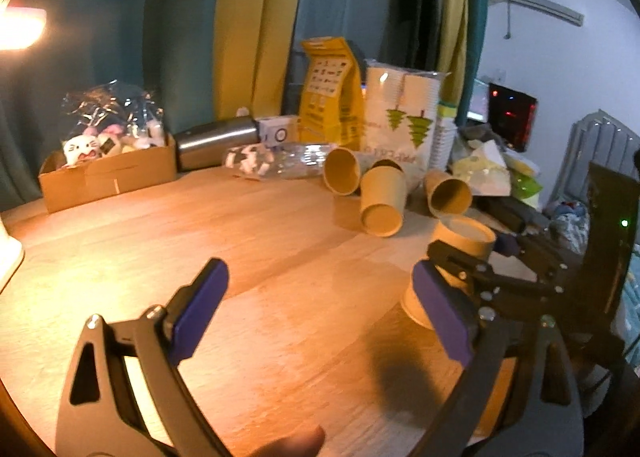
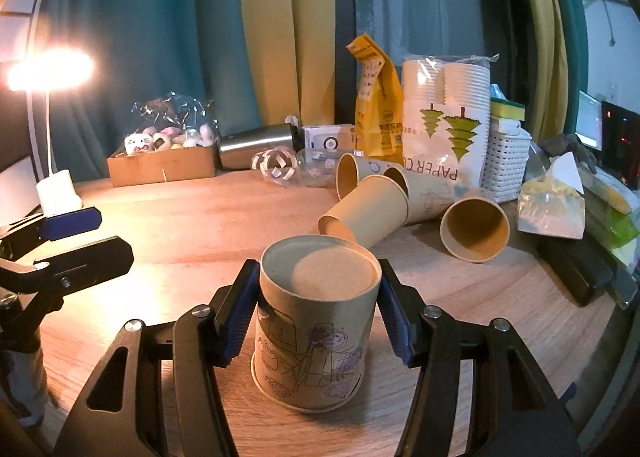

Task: Flip cup upside down
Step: 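Lower the cup rim-down onto the table and open the right tool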

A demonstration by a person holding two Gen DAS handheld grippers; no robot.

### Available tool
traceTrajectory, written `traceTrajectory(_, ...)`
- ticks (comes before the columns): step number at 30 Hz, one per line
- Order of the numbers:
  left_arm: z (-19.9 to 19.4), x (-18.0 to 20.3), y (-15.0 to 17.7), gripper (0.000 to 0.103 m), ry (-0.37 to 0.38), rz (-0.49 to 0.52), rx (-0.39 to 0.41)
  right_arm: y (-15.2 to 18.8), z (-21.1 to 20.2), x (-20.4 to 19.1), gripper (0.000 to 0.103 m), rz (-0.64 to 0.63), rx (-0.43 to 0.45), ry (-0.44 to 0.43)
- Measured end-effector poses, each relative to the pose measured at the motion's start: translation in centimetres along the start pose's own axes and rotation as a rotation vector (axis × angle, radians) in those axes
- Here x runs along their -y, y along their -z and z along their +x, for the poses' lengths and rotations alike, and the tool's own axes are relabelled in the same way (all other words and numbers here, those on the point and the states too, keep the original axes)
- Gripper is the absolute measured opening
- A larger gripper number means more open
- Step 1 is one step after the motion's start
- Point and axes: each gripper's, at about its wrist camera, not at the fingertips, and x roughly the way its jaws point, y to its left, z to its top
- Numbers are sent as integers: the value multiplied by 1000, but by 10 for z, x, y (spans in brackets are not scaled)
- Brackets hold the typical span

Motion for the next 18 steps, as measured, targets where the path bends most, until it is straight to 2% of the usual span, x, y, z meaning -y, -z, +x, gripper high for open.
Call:
traceTrajectory(5, 3, -2, 1, 96, -33, 0, -9, 0, -1, 1, 62, 11, -7, -1)
traceTrajectory(7, 2, -1, 2, 96, -36, 3, -7, -1, -1, 2, 71, 17, -4, -15)
traceTrajectory(12, 0, 1, 1, 96, -28, 7, 8, -4, -11, 2, 71, 41, -9, -43)
traceTrajectory(18, -19, 9, 1, 96, -23, 41, 99, -4, -33, 4, 71, 84, -52, -54)
